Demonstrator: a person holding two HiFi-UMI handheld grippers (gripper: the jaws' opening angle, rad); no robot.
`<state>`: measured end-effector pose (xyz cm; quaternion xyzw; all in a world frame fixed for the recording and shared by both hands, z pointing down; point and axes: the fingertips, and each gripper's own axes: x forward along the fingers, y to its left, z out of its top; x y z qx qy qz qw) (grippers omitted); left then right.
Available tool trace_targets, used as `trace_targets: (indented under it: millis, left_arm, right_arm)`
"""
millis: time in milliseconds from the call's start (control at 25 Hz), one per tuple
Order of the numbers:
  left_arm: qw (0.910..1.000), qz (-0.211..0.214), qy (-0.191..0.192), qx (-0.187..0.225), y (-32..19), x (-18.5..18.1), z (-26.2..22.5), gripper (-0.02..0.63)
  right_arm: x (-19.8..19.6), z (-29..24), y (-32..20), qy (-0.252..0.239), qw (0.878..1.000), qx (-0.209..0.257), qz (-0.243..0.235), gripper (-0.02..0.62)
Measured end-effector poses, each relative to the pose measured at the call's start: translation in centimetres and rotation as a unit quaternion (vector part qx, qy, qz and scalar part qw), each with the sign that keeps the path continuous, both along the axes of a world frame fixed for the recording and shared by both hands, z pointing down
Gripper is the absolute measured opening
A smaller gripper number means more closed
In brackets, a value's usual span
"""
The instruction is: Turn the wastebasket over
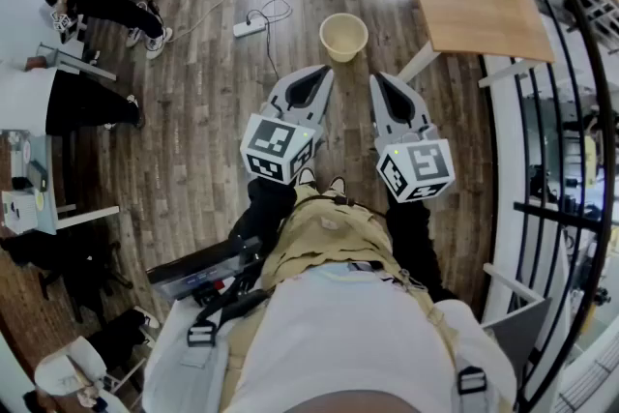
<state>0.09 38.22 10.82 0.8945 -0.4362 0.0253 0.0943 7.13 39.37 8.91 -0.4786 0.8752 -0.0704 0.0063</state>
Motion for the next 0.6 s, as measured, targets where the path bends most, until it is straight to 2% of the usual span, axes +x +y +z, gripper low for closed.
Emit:
trace_targets:
  millis: [240, 600]
  left_arm:
    - [1.0, -0.002, 0.003, 0.0, 0.1, -0.5, -0.1, 0.001]
    - [1.0, 0.006, 0.002, -0.008, -0.1, 0.7, 0.3, 0.002]
  right_arm:
    - [-0.6, -0.1, 0.4, 0.006, 1.0, 0.001, -0.002, 0.02]
    - [0.0, 0.0, 0.5, 0.011, 1.0, 0.0, -0.004, 0.02]
